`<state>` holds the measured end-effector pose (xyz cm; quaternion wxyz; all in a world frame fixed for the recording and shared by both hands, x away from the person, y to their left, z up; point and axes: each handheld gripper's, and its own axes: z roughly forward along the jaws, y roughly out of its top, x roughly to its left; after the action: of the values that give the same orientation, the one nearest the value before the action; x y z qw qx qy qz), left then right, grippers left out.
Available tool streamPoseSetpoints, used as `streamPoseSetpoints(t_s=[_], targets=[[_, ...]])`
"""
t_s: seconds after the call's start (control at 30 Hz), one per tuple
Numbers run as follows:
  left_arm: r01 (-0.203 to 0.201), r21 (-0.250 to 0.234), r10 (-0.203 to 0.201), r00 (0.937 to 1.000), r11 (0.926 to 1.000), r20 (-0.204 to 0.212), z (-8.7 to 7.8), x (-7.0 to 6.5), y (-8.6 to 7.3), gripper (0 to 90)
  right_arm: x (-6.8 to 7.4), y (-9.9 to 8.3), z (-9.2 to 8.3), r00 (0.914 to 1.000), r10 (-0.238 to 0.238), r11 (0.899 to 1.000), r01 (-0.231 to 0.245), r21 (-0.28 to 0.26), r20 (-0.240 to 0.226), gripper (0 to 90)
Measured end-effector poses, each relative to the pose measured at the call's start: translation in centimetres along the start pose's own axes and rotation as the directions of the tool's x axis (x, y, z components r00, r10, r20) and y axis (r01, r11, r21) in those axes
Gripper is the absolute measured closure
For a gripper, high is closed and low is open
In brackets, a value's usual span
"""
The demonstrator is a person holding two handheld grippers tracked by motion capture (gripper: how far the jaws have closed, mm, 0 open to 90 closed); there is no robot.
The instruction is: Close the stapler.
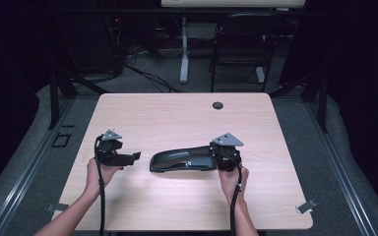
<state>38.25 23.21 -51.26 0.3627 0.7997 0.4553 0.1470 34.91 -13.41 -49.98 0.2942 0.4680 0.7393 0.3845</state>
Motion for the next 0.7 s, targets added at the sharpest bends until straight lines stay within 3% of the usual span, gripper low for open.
streamPoseSetpoints(t_s=[0.7], targets=[[-0.001,0.001,0.001,1.0000,1.0000,0.001,0.01,0.05,-0.01,12.8,0.13,-0.94,0.48,0.9996,0.027,1.000,-0.027,0.009,-0.009,90.0]])
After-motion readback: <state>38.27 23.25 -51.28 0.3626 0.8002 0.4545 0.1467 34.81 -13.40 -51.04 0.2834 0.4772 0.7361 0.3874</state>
